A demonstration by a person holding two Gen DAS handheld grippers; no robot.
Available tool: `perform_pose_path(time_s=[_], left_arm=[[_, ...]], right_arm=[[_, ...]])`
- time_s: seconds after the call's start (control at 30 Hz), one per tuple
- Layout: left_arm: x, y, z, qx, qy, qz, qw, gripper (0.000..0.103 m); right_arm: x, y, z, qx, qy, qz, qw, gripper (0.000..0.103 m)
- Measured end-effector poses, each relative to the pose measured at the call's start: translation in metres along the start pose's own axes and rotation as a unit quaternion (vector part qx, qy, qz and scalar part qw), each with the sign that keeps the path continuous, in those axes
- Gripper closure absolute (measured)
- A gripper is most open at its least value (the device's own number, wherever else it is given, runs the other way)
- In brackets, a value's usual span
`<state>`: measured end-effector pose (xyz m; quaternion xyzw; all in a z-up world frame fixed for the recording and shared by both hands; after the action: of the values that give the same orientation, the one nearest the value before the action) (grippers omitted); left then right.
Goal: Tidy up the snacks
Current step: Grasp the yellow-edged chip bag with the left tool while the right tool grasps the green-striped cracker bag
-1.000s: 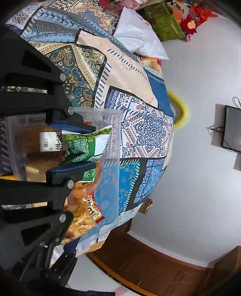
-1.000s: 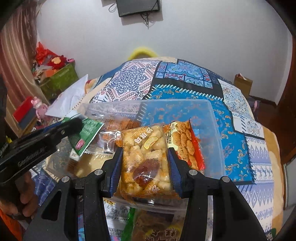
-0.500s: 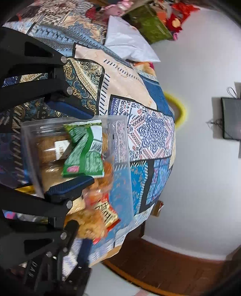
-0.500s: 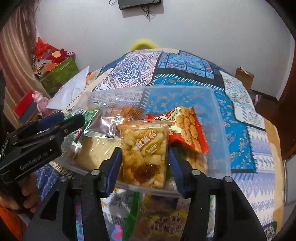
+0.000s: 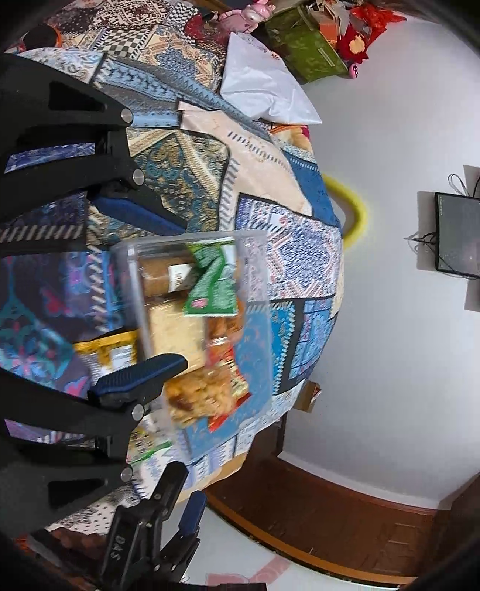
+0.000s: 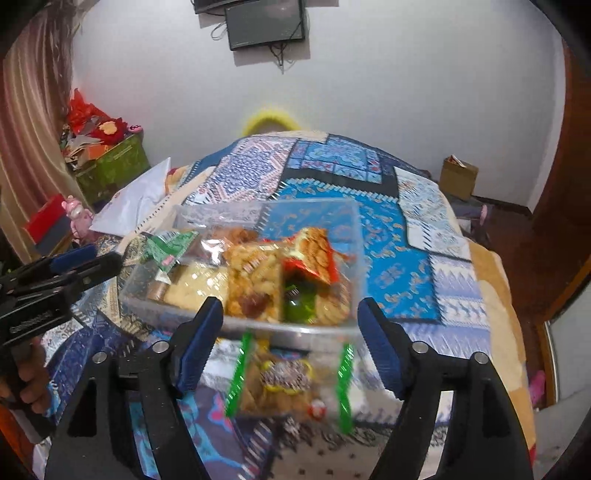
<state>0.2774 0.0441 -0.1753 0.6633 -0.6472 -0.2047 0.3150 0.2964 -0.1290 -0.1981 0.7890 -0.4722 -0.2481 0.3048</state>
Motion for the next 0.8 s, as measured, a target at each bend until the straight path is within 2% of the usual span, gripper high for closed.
perform_pose_path(time_s=[0.43,0.6,0.8], left_arm=[[0.024,-0.021,0.060,-0.060,-0.019,0.018,0.9978,0.037],[0.029,-0.036,0.075,-0.082,-0.023,0.018,0.9962,0.037],[0.035,-0.047,0.081,-0.096,-0.024,0.028,0.9946,0.037]], right_arm=[[0.011,-0.039,0.063,-0.081,-0.029,-0.017,0.996,0.025],[0.000,-0.054,0.071,-0.095,-0.038,-0.049,0.994,0.021],[-0.005,-0.059,0.072,-0.089,-0.025,-0.056,0.994,0.021]])
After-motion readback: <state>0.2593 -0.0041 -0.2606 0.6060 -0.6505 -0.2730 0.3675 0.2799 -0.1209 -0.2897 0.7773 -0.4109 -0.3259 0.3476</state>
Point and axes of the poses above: each gripper's, at about its wrist camera, not at the fingertips, and y roughly against the way its jaws point, x to its right, z to its underside, the point moved 9 cm from there along -y, roughly the way its jaws point
